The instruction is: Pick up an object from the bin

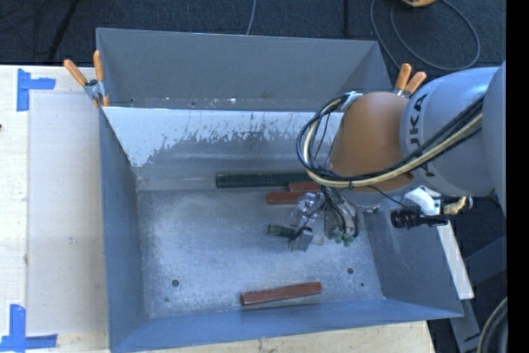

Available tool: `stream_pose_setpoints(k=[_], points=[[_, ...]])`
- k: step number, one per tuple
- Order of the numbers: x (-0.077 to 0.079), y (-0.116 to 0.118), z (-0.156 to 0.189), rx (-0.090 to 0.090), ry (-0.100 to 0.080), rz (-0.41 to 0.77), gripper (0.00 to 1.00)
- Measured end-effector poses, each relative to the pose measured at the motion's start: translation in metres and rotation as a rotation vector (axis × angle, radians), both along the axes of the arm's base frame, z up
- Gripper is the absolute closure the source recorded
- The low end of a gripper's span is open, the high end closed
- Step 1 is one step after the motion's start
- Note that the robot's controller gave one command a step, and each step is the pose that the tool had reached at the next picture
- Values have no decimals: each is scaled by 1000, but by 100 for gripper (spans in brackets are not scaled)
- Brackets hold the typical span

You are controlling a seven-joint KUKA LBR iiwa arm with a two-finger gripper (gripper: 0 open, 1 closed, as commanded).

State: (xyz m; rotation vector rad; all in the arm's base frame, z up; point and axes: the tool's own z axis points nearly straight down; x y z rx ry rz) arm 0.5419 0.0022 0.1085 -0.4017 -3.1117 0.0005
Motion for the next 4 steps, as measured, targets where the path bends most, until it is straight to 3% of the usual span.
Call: stream_pose_setpoints(k=[4], points=[[1,0,43,0,-3,1,100]])
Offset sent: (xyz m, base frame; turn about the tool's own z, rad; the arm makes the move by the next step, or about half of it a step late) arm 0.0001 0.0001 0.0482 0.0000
